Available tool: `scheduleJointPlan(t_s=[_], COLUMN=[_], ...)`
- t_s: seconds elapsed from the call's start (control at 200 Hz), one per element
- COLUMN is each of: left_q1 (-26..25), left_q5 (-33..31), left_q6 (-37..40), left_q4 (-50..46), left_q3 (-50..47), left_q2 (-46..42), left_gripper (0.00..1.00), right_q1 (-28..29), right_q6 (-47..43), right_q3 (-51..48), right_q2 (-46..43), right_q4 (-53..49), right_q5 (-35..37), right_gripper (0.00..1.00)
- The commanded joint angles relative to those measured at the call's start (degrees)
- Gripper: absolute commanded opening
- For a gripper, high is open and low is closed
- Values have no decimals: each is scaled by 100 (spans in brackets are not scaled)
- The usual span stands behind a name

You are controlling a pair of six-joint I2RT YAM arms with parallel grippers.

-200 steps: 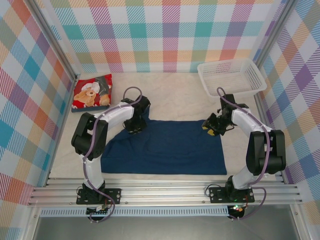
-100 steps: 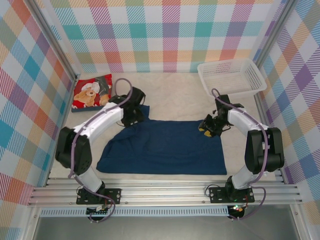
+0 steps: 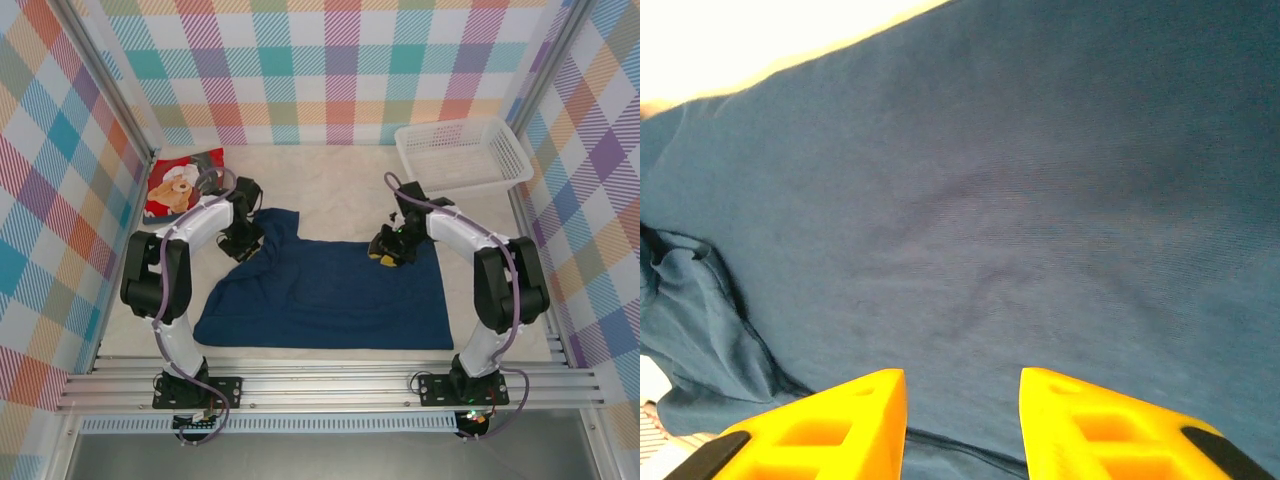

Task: Fold and stack the t-shirts

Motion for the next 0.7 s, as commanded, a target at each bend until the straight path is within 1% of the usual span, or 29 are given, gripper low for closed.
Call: scheduleJointPlan(t_s=[0.0, 0.065, 0.14, 0.185, 0.29, 0.39, 0.52, 0.575, 0.64, 0.695], left_q1=[149, 376, 728, 890, 1213, 1378, 1402, 1374, 1371, 1375], left_q5=[-262, -189, 49, 128, 348, 460, 686, 748, 882, 815], left_q6=[-206, -170, -120, -75, -130, -256, -364, -441, -534, -633], left_q4=[-474, -321, -47, 141, 365, 588, 538, 390, 300, 268], left_q3=[-195, -546, -887, -1010, -1063, -1040, -879, -919, -1058, -1238], left_q2=[-328, -513, -611, -634, -525, -390, -82, -62, -214, -464], left_gripper=[14, 21, 36, 41, 42, 42, 42, 40, 38, 38], right_q1=[272, 535, 778, 837, 881, 886, 892, 888, 895, 890], right_q6=[14, -125, -165, -66, 130, 96, 29, 36, 53, 54], right_q3=[480, 889, 1194, 1231, 1187, 1204, 1234, 1223, 1213, 1204], right_q2=[390, 681, 900, 979, 1035, 1058, 1067, 1050, 1037, 1028], right_q4=[126, 66, 64, 139, 326, 309, 200, 196, 182, 187], right_q5=[-315, -375, -356, -406, -506, -524, -483, -470, -459, -463], right_gripper=[37, 37, 37, 37, 36, 36, 36, 36, 36, 36])
